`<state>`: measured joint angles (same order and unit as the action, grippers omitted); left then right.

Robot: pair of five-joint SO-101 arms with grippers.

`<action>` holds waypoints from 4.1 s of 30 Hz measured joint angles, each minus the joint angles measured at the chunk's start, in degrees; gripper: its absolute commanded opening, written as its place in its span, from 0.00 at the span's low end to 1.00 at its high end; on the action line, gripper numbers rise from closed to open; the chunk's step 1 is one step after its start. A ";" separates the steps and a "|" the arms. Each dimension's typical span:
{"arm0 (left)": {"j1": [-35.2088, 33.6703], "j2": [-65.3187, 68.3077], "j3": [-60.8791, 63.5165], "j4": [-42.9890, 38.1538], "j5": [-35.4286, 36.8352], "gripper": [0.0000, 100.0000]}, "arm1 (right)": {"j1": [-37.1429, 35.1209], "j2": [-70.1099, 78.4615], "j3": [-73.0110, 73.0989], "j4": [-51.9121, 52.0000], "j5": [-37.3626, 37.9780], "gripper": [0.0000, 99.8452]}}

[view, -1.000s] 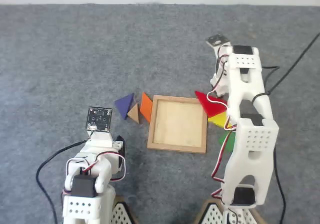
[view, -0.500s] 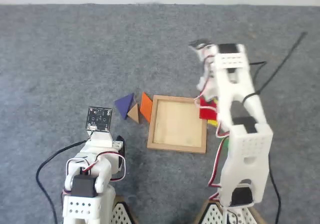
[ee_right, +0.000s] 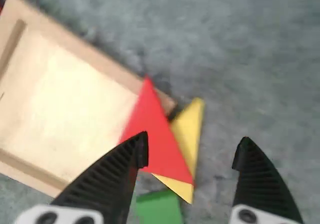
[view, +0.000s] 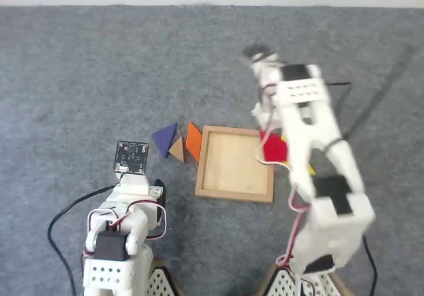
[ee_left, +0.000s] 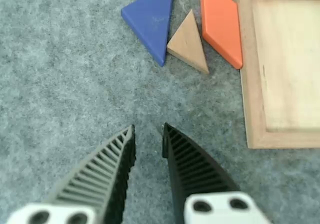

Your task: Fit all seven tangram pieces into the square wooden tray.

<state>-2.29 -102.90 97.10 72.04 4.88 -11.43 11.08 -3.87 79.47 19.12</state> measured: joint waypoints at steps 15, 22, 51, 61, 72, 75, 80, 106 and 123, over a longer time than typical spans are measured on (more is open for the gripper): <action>0.00 0.00 0.00 0.00 0.00 0.09 | 8.18 1.41 10.11 -9.93 1.93 0.28; 0.00 0.00 0.00 0.00 0.00 0.09 | 8.09 7.38 9.49 -10.20 2.37 0.28; 0.00 0.00 0.00 0.00 0.00 0.09 | -10.20 1.14 9.58 -10.73 -2.02 0.28; 0.00 0.00 0.00 0.00 0.00 0.09 | -12.92 -24.53 29.98 -7.47 2.46 0.26; 0.00 0.00 0.00 0.00 0.00 0.09 | -12.92 -29.98 52.48 -13.89 10.20 0.24; 0.00 0.00 0.00 0.00 0.00 0.09 | -11.08 -30.33 52.48 -13.89 10.20 0.24; 0.00 0.00 0.00 0.00 0.00 0.09 | -5.54 -30.33 52.48 -13.89 10.55 0.24; 0.00 0.00 0.00 0.00 0.00 0.09 | -11.96 -14.33 42.37 -20.22 5.89 0.24; 0.00 0.00 0.00 0.00 0.00 0.09 | -11.87 5.27 16.26 -16.97 5.54 0.24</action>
<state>-2.29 -102.90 97.10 72.04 4.88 -23.30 16.35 12.40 62.51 24.66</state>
